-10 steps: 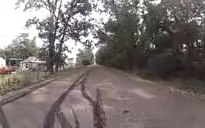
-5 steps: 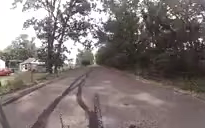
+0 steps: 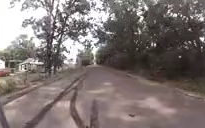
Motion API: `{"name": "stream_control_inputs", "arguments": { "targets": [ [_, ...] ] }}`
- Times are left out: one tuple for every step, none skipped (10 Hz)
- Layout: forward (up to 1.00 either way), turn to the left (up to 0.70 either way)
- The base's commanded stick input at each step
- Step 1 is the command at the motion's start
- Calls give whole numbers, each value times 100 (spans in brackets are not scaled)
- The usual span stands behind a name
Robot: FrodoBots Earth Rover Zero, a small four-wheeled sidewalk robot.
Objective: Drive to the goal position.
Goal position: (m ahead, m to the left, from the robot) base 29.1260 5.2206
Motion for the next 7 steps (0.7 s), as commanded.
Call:
{"name": "stream_control_inputs", "arguments": {
  "targets": [
    [70,0],
    [70,0],
    [70,0],
    [70,0],
    [70,0],
    [70,0],
    [70,0]
  ]
}}
